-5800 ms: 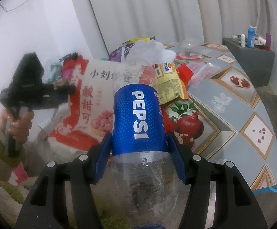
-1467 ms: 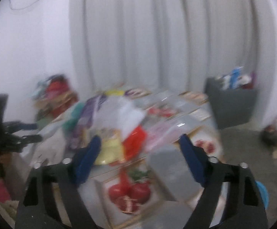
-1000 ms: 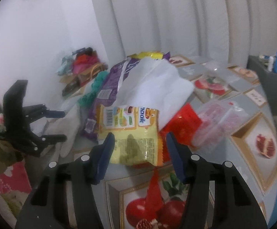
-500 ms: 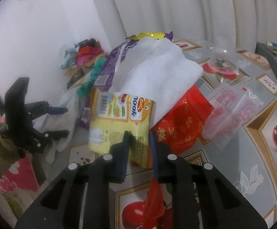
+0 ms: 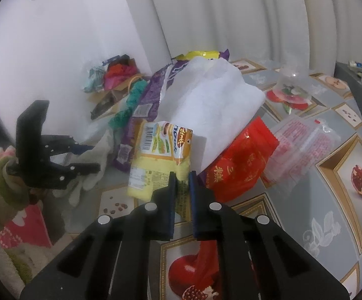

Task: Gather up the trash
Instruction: 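Close the right gripper on the yellow snack packet while the left gripper grasps a white tissue, then carry the yellow packet and white tissue over the blue wastebasket with both grippers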

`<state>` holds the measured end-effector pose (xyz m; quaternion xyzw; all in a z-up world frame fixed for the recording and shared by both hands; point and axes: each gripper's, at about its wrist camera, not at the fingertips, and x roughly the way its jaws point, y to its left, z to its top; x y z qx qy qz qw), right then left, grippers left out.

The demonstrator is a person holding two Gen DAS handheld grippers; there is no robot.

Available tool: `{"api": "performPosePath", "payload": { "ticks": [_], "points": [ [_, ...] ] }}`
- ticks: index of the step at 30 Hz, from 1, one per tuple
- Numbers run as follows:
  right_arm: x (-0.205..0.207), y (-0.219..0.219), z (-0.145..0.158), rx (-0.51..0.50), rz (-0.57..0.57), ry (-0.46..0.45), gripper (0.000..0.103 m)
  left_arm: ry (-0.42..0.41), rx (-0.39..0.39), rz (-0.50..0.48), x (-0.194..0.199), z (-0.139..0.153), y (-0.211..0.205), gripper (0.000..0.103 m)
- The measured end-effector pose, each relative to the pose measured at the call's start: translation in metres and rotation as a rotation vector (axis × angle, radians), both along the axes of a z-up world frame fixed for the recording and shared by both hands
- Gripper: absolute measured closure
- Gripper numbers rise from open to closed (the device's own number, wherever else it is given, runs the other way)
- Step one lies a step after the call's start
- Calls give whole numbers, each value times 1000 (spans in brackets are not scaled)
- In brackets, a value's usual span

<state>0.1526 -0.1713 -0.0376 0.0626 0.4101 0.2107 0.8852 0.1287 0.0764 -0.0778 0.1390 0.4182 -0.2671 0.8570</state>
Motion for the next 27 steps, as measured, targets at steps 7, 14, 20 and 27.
{"api": "performPosePath", "payload": {
  "ticks": [7,14,20,27],
  "points": [
    [-9,-2,7,14,-4,-16,97,8,-17,20,0,4,6,87],
    [-18,-2,17,24,0,-49,98,-37,-46,30,-11,23,10,92],
    [-28,1,28,26,2,-82,98,-72,-90,56,-23,46,19,93],
    [-48,-8,44,28,-40,-125,99,-121,-145,35,-39,79,12,93]
  ]
}}
